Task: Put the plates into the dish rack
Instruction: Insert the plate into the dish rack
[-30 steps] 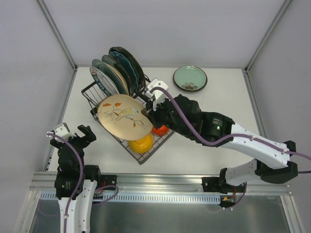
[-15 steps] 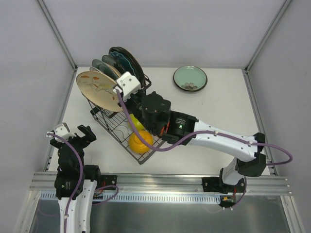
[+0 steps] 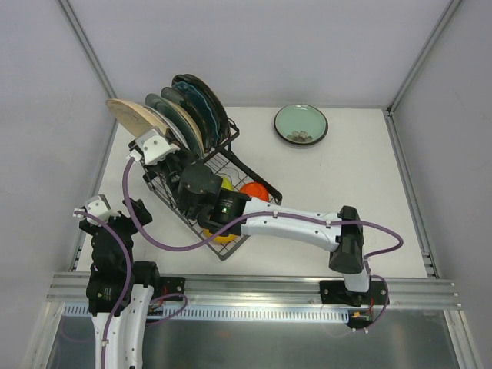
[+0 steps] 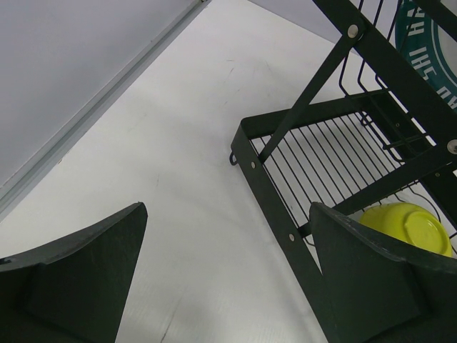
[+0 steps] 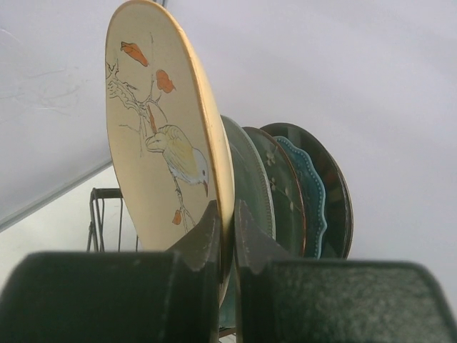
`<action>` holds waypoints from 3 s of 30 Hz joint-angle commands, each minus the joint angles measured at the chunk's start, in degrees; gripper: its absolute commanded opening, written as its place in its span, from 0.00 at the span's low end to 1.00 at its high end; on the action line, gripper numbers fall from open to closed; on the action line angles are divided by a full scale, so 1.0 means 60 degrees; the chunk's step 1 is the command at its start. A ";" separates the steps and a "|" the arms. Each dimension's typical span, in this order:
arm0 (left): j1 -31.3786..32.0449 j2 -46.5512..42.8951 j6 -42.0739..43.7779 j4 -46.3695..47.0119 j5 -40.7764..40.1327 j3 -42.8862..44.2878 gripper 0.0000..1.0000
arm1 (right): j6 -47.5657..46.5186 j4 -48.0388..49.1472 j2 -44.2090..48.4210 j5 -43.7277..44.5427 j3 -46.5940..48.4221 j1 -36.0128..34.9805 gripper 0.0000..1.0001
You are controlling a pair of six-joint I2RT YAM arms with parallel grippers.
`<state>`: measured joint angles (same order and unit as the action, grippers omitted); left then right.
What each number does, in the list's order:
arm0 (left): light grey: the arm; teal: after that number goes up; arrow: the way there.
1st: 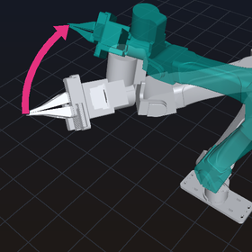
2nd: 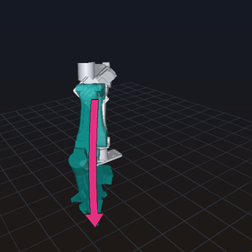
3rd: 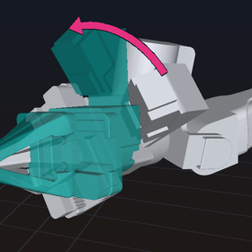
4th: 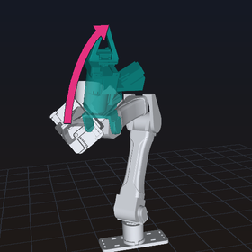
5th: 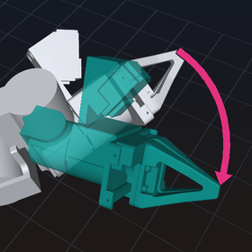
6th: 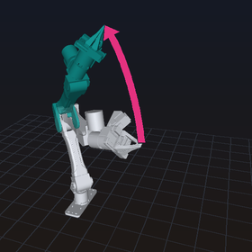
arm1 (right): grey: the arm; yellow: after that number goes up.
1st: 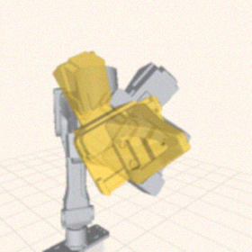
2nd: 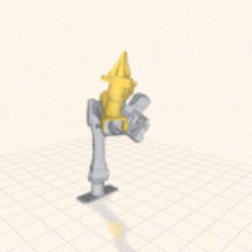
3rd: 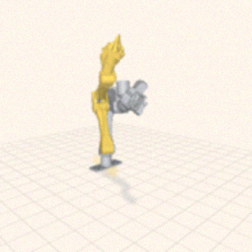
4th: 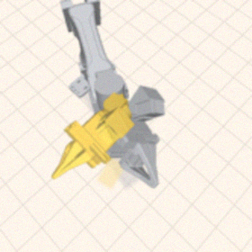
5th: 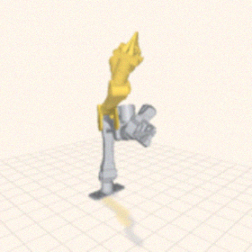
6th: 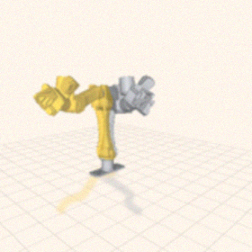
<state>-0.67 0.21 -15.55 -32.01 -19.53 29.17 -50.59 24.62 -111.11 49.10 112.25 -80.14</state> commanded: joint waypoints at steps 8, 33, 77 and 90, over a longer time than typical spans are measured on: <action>0.0082 -0.1397 0.0204 0.0369 0.0091 -0.0027 0.98 | -0.0871 0.2723 -0.0290 0.1044 0.1171 0.0158 0.01; 0.0082 -0.1426 0.0219 0.0369 0.0120 -0.0042 0.98 | 0.0697 0.1536 -0.0378 0.1250 -0.0031 0.0480 0.01; 0.0082 -0.1441 0.0219 0.0369 0.0120 -0.0042 0.98 | 0.0300 0.1742 -0.1125 0.1895 0.0644 0.0436 0.01; 0.0082 -0.1470 0.0219 0.0369 0.0120 -0.0042 0.98 | 0.1151 0.0774 -0.1081 0.1660 0.0394 0.0510 0.01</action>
<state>-0.67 0.21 -15.55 -31.99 -19.53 29.10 -46.68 25.04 -121.14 59.44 113.49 -77.45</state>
